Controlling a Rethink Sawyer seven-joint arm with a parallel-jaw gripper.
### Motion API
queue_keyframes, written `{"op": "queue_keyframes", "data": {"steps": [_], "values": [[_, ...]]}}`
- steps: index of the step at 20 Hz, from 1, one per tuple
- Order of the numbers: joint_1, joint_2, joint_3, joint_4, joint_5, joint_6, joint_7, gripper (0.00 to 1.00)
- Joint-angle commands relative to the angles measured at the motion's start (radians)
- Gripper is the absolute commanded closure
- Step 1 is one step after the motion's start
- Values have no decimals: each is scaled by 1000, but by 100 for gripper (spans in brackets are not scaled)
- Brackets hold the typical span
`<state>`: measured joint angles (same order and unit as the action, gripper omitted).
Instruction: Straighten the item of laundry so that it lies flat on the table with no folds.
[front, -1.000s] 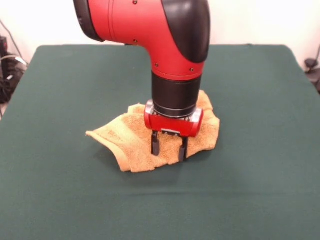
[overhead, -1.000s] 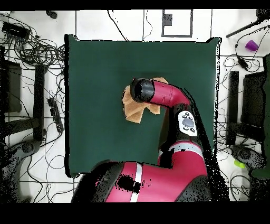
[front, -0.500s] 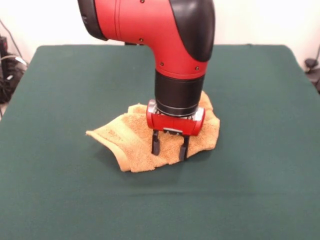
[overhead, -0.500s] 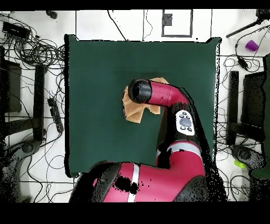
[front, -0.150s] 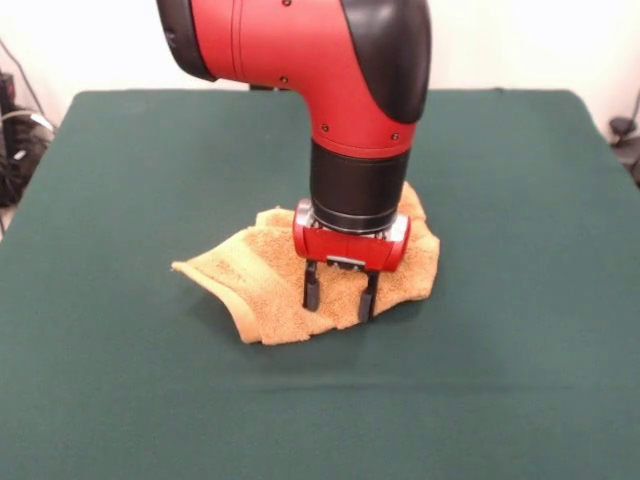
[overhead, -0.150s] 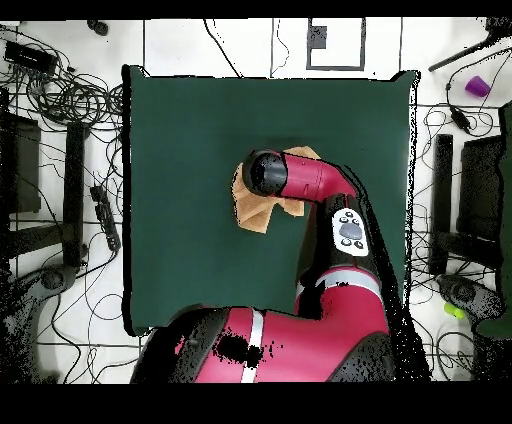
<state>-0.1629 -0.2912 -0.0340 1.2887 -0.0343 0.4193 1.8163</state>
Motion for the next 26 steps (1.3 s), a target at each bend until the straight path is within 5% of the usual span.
{"op": "queue_keyframes", "data": {"steps": [1,15,26], "values": [[25,127,63,13,-26,-160,139,100],[33,111,59,37,-4,-170,162,100],[90,-20,8,41,88,144,195,100]]}}
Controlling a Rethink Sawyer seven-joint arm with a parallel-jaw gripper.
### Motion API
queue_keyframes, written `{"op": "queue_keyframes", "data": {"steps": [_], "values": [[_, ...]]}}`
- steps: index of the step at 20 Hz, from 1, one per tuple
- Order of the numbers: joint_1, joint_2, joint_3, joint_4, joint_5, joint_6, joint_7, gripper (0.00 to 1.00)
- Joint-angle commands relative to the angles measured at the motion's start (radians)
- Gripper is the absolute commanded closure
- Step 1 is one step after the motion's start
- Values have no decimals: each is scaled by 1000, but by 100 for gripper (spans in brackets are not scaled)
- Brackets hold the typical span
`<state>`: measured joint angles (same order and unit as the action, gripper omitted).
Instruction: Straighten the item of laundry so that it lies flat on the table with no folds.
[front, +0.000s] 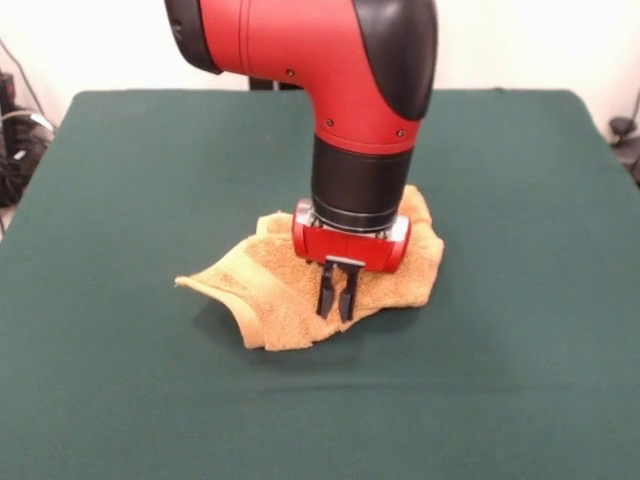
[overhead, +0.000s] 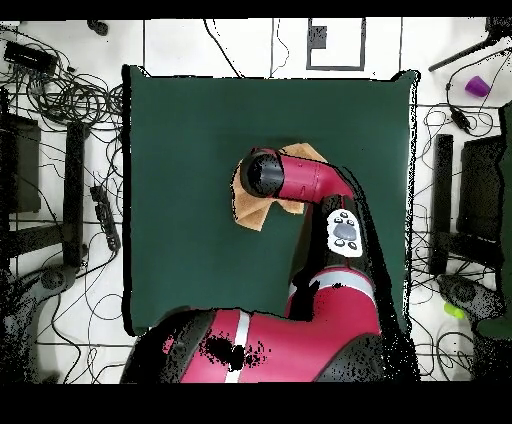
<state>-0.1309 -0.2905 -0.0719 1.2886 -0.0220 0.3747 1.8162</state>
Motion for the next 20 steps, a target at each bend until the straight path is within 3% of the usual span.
{"op": "queue_keyframes", "data": {"steps": [1,12,20], "values": [[55,-31,49,42,81,224,187,100],[51,-116,71,33,119,496,150,100],[26,-199,98,49,142,624,122,100]]}}
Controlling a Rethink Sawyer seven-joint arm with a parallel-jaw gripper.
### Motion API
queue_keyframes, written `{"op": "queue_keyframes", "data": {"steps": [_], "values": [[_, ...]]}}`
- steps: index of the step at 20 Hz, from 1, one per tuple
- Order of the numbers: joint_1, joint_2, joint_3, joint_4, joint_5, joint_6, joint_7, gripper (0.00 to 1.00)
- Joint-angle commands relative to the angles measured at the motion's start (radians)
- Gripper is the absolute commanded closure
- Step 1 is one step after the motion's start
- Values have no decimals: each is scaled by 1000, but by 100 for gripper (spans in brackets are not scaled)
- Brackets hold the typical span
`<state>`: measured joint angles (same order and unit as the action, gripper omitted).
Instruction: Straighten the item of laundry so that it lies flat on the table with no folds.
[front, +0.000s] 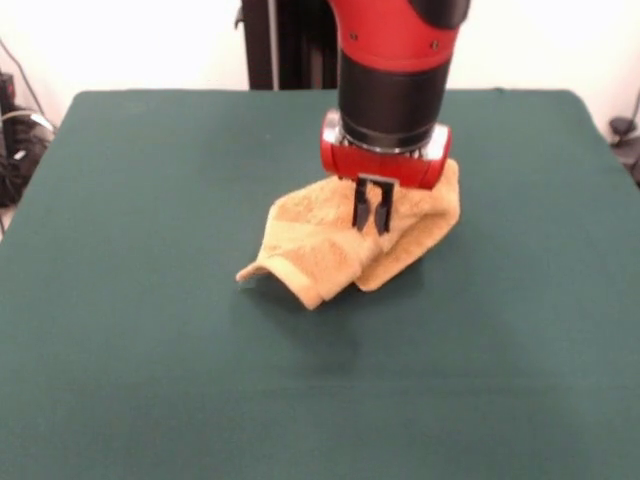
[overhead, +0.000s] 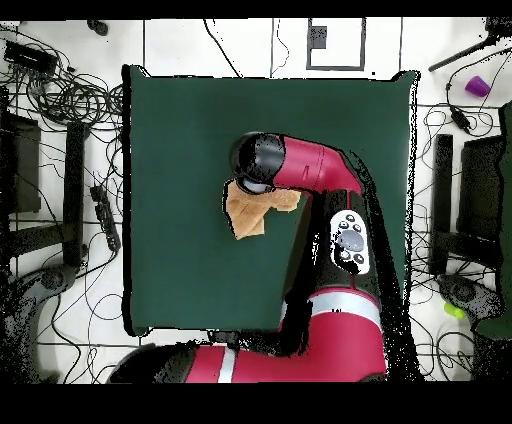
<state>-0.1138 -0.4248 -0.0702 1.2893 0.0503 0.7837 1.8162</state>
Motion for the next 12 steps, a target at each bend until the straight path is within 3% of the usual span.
{"op": "queue_keyframes", "data": {"steps": [1,12], "values": [[9,-77,94,45,70,235,119,100],[-9,-190,125,-10,85,584,66,100]]}}
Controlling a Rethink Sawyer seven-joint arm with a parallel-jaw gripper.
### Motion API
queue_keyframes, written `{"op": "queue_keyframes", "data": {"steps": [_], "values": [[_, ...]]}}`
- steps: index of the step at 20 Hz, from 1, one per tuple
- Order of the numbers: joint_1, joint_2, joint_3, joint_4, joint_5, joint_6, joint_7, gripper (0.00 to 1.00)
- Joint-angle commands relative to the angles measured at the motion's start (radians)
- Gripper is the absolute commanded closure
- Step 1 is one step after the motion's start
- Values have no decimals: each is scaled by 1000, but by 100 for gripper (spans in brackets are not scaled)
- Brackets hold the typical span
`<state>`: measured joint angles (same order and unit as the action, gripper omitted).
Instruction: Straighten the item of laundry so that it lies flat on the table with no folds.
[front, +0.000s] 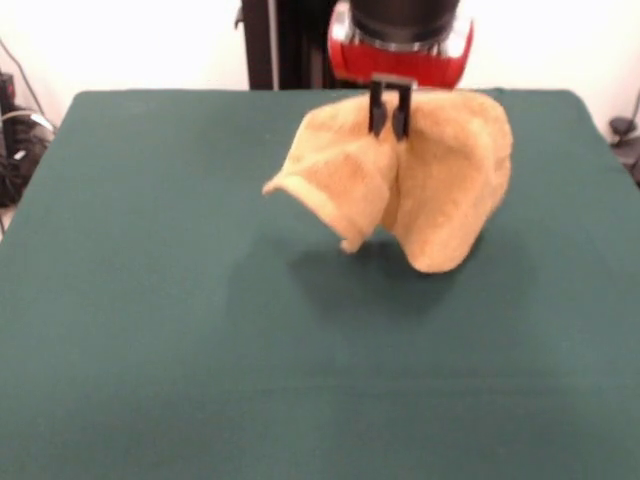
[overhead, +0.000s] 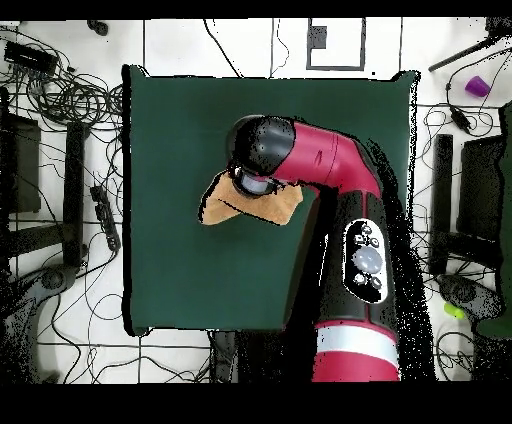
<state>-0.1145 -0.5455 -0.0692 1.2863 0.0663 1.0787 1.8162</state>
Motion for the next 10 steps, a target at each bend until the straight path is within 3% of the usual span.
{"op": "queue_keyframes", "data": {"steps": [1,10], "values": [[-12,-75,129,-12,71,300,58,100],[-32,-85,142,-103,63,412,21,100]]}}
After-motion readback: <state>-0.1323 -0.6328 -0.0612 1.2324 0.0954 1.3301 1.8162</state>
